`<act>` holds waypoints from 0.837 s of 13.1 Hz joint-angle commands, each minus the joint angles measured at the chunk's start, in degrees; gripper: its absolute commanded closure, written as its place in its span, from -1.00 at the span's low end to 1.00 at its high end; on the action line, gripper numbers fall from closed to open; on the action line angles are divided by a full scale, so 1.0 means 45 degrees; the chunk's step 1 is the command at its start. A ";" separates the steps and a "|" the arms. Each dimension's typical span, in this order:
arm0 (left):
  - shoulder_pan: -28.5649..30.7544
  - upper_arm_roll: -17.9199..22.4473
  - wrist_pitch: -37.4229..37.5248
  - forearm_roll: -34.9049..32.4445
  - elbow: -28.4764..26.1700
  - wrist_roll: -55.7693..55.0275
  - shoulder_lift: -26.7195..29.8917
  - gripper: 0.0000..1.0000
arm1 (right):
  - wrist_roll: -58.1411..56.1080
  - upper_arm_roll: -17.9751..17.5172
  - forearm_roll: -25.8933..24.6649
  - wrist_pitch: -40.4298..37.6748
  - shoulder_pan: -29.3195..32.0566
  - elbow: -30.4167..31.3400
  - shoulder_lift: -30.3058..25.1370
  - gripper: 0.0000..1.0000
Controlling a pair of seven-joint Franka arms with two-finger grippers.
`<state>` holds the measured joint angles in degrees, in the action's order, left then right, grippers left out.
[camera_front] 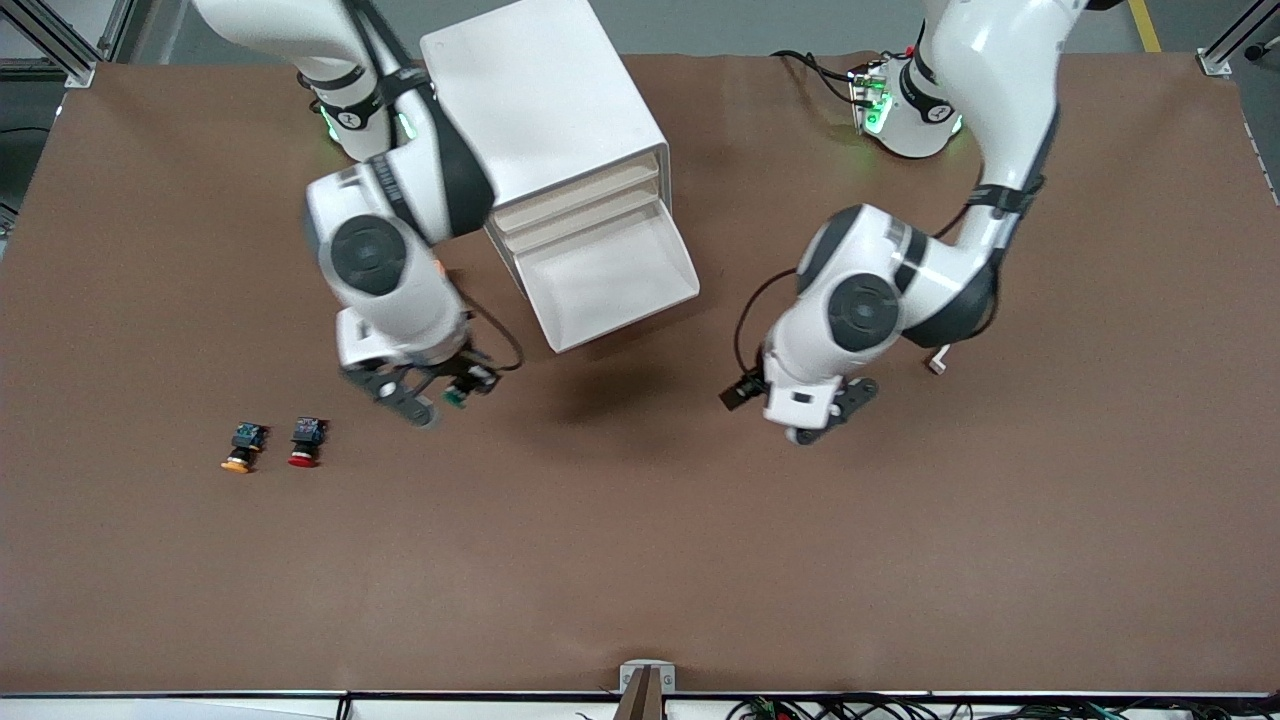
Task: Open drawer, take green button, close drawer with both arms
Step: 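Lift the green button out with the right gripper while the left gripper waits, then set the green button by the red button while the left gripper shuts the drawer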
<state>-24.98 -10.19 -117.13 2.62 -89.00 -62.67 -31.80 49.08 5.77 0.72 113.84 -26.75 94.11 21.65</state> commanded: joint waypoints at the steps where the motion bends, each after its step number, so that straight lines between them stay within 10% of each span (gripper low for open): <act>1: -0.0756 0.0039 -0.0803 -0.0739 -0.0163 0.0040 -0.0451 -1.00 | -0.2848 -0.0285 0.0132 0.0481 0.1389 0.0238 0.0148 1.00; 11: -0.3745 0.0039 -0.3111 -0.0642 -0.1452 -0.2516 -0.1175 -1.00 | -0.8869 -0.0285 0.0093 0.4266 0.3424 0.2090 0.1614 1.00</act>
<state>-39.95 -10.40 -130.38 0.60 -95.08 -71.21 -37.02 13.59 5.62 0.92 128.42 -13.25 99.68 29.57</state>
